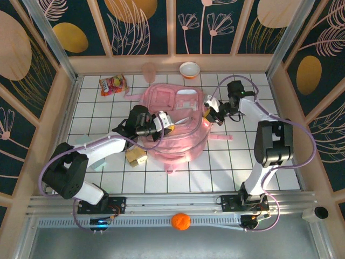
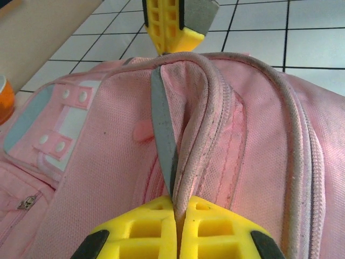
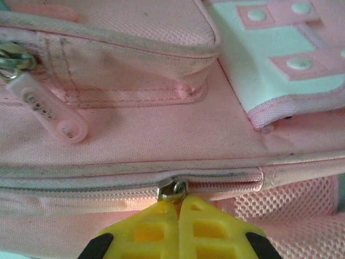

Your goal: Pack books, pencil case, and school supplies into a backpack

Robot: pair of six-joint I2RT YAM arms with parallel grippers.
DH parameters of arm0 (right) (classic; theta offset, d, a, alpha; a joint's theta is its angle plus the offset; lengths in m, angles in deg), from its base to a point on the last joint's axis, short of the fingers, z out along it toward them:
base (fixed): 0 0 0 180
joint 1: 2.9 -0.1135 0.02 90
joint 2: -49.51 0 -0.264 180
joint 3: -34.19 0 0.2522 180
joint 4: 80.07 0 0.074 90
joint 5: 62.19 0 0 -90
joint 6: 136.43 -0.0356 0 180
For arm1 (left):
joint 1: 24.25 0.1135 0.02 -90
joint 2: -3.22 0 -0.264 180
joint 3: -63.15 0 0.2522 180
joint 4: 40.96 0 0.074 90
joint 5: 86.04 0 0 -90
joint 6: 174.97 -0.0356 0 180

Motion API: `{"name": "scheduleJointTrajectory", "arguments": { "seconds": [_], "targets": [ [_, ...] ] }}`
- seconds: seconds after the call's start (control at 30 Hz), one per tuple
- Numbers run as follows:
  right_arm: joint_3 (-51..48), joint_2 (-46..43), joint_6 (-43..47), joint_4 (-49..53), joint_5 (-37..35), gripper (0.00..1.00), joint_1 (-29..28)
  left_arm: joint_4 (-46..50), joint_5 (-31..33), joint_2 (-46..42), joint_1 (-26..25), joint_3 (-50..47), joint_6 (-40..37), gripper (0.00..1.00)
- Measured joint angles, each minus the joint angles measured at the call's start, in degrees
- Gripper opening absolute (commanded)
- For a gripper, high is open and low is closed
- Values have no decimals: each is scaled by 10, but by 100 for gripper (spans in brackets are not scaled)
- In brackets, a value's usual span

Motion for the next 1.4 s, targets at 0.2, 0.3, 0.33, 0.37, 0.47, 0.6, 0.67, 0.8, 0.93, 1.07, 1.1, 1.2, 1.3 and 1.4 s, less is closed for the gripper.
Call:
{"name": "scheduleJointTrajectory", "arguments": {
  "seconds": [0.2, 0.3, 0.33, 0.37, 0.47, 0.6, 0.67, 0.8, 0.93, 1.07, 1.1, 1.2, 1.3, 1.4],
  "targets": [
    [0, -8, -84, -13, -40, 0, -29, 0, 49, 1, -5, 2, 17, 0],
    [-4, -23, -117, -14, -47, 0, -37, 0, 70, 7, -8, 6, 31, 0],
    [-7, -29, -126, -14, -49, 0, -39, 0, 76, 9, -9, 7, 35, 0],
    [-12, -37, -137, -14, -51, 0, -43, 0, 82, 11, -9, 9, 39, 0],
    [-30, -60, -162, -17, -56, 0, -57, 0, 92, 13, -9, 11, 49, 0],
    [-60, -84, -196, -22, -56, 0, -74, 0, 101, 14, -9, 12, 58, 0],
    [-85, -98, -216, -36, -54, 0, -81, 0, 102, 16, -9, 12, 62, 0],
    [-141, -124, -257, -83, -37, 10, -85, -1, 93, 19, -9, 12, 67, 0],
    [-187, -143, -289, -139, -7, 27, -86, -9, 85, 19, -9, 12, 73, 0],
    [-223, -156, -310, -179, 30, 34, -85, -18, 78, 18, -9, 8, 75, 0],
    [-228, -156, -314, -185, 37, 35, -84, -19, 78, 17, -9, 6, 75, 0],
    [-243, -156, -320, -207, 62, 36, -78, -26, 76, 15, -9, 0, 76, 0],
    [-257, -159, -324, -226, 86, 36, -73, -28, 76, 14, -9, -1, 79, 0],
    [-277, -176, -349, -254, 109, 35, -73, -31, 76, 14, -9, -2, 80, 0]
  ]
}}
